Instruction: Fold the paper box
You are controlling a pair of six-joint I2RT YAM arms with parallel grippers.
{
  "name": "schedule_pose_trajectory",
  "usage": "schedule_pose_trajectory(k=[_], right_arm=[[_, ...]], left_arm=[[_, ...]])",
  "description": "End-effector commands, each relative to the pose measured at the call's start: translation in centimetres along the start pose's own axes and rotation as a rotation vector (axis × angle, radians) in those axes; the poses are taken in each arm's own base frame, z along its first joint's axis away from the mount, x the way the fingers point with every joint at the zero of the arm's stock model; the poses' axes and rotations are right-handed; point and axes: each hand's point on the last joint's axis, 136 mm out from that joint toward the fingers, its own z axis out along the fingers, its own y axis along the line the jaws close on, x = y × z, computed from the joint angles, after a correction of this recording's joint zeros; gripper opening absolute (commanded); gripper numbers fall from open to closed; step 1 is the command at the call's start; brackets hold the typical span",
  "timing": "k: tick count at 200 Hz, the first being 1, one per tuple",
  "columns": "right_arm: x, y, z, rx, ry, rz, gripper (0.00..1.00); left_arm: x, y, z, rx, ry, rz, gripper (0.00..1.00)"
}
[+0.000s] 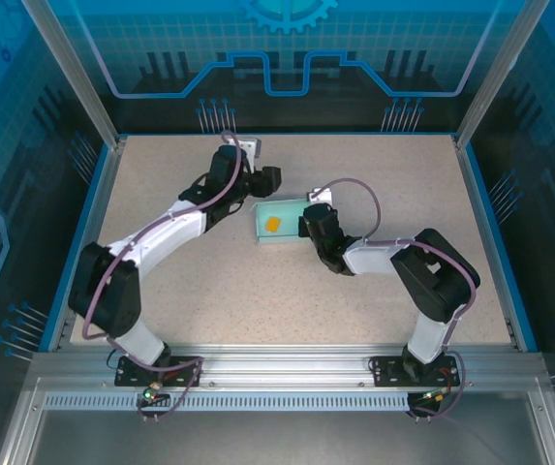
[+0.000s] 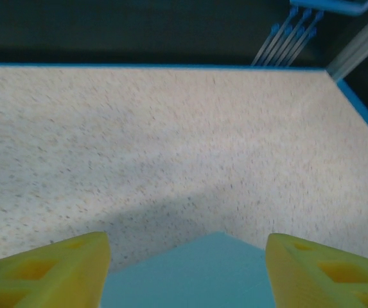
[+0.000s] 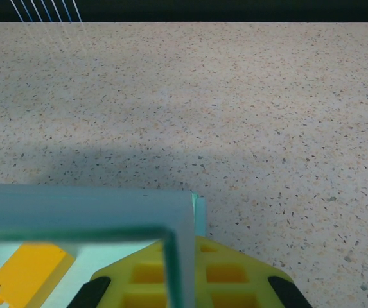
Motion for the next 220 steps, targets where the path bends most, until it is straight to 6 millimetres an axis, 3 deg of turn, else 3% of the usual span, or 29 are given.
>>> schedule_pose_trajectory(k=[1, 50, 146, 220], right_arm=[[4.4, -0.9, 0.2, 0.052, 0.137, -0.099, 0.0], [4.6, -0.9, 0.3, 0.058, 0.14, -0.103, 0.0], [4.7, -1.2, 0.3, 0.077, 0.143, -0.105, 0.0], [4.8, -1.4, -0.2, 0.076, 0.144, -0.108, 0.03]], left_arm=[[1.4, -1.7, 1.1, 0.095, 0.126, 0.025, 0.63], [3.6, -3.1, 3.4, 0.188, 0.248, 0.011, 0.55], [7.9, -3.0, 3.5, 0.236, 0.362, -0.04, 0.53], [9.6, -2.5, 3.5, 0.226, 0.382, -0.055, 0.53]])
